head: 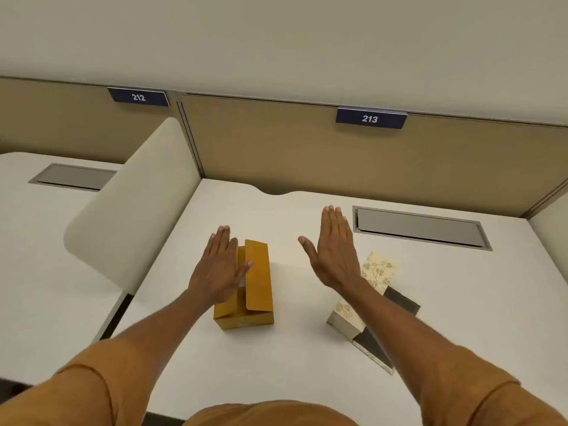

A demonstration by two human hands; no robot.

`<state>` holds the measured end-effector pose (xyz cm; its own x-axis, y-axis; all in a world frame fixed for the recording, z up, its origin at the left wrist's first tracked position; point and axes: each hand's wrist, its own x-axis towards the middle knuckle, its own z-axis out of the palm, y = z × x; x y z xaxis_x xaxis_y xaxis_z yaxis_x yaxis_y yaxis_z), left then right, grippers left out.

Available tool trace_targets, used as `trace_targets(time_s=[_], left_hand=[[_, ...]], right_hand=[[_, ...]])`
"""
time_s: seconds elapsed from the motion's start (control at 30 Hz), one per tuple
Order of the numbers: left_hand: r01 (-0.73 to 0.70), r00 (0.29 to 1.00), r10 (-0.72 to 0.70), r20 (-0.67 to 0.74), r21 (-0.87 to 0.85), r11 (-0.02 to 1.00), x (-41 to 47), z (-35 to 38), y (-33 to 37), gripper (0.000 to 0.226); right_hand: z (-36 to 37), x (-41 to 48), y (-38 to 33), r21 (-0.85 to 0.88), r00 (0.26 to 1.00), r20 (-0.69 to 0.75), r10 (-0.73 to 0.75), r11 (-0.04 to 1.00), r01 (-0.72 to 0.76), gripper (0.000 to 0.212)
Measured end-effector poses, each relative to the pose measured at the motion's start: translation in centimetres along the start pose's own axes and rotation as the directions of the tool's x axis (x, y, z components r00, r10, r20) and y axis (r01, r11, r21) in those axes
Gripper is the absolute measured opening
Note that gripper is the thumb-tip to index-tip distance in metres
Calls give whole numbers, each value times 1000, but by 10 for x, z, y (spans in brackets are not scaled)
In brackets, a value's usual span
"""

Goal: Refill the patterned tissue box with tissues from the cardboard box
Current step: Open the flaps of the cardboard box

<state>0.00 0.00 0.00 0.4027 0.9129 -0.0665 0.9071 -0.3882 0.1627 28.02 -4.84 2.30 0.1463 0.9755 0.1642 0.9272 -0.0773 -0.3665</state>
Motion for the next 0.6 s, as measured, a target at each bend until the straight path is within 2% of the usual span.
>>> trace_targets(time_s=[0.2,0.43,0.6], left_hand=[[246,964,-236,120,-82,966,-35,37,-6,88],[430,897,-402,182,-160,888,-54,58,5,69],[522,853,-474,218,-321,791,-59,60,7,64]], right_hand=[[39,-29,-7,51,984,166,61,996,-70,89],[83,-52,-37,65,935,353,41,995,-69,87],[106,-57,-67,158,899,422,119,966,-202,91]])
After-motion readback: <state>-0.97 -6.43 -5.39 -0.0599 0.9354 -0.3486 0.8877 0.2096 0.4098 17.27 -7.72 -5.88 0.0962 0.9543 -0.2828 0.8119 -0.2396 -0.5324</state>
